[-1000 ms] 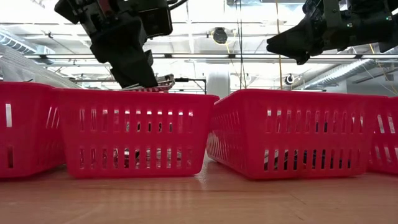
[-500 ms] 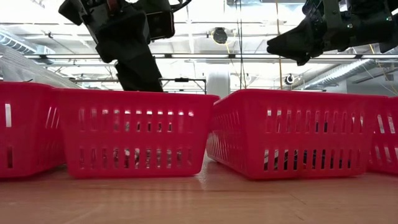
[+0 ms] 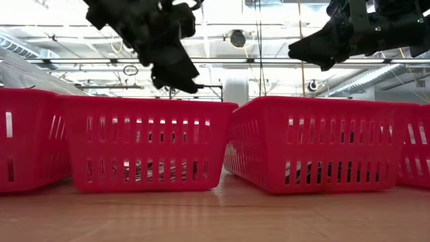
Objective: Pick & Place Travel size toiletries
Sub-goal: Put the silver nail cutter into the middle left red bin
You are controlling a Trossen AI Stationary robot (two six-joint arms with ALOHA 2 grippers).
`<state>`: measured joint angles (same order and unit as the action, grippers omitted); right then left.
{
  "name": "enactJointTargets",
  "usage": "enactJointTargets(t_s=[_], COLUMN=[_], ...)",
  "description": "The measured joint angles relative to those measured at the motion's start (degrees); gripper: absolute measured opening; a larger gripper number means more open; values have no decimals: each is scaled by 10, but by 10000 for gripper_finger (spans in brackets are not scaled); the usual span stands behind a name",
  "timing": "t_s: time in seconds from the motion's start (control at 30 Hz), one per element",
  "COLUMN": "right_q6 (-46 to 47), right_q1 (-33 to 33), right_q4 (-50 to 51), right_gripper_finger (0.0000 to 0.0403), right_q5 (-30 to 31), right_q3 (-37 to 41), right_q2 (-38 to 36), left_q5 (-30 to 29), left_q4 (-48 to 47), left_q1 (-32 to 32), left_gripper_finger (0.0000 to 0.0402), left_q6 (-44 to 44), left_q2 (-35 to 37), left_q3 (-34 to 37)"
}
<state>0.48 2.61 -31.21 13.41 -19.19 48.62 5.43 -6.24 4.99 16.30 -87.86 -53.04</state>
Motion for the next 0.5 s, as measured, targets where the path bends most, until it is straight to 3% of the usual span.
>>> enactJointTargets(t_s=[0.23, 0.37, 0.5], right_q6=[-13, -15, -27], right_q1=[0, 0, 0], right_q4=[-2, -3, -4], right_gripper_finger=[130, 130, 130], right_q5=[1, 2, 3], right_q3=[0, 0, 0], right_q2=[0, 2, 5], left_q5=[-105, -104, -54], left_q4=[-6, -20, -67], left_q1=[-86, -155, -236], left_gripper_finger=[214, 214, 214], left_q6=[-95, -98, -77], left_q2=[7, 7, 4], left_q3=[0, 0, -16])
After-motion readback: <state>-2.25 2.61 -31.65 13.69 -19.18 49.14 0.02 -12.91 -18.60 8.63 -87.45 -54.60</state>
